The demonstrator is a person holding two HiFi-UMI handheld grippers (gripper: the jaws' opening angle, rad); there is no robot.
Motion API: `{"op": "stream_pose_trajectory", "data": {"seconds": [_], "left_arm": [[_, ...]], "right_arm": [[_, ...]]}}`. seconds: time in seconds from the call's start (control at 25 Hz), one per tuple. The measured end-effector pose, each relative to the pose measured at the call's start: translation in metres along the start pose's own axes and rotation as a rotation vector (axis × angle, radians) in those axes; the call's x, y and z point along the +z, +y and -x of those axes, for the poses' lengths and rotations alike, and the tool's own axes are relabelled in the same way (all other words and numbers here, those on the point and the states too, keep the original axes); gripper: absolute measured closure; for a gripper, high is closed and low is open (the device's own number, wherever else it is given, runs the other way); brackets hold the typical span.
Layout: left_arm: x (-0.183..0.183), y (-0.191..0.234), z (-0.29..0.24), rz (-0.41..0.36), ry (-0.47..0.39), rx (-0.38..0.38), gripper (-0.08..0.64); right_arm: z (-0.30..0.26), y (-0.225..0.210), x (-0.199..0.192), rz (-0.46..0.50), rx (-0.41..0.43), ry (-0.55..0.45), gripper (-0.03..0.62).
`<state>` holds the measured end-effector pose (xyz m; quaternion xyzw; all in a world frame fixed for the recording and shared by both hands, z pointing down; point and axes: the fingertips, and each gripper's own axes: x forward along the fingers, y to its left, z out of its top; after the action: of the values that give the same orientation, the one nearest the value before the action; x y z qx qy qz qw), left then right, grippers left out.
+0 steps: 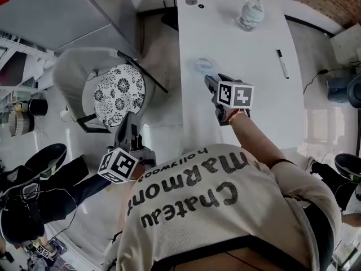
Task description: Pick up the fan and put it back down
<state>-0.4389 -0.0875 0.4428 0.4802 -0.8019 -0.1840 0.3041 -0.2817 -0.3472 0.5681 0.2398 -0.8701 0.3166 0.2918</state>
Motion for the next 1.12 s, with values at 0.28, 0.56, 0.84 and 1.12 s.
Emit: {"op": "stream_pose_trajectory", "data": {"seconds": [0.28,0.56,0.84,1.12], "left_arm": [[-0.011,0.013,0.001,0.028,0.022,0.039,0.560],[-0.021,0.013,-0.002,0.053,0.033,0.039,0.560],[-0.026,0.010,-0.006,0.059,0.050,0.043,0.560],[-0.028,0.017,-0.007,0.069,0.046,0.063,0.560]], "right_arm": [[-0.013,0.001,-0.009,0.042,-0.011,0.026,0.373],[-0.025,-0.003,-0.019,0.087,-0.041,0.058,0.371],[-0.034,-0.004,-0.030,0.123,-0.045,0.089,0.370],[-0.040,-0.003,-0.031,0.174,-0.075,0.099,0.370]]}}
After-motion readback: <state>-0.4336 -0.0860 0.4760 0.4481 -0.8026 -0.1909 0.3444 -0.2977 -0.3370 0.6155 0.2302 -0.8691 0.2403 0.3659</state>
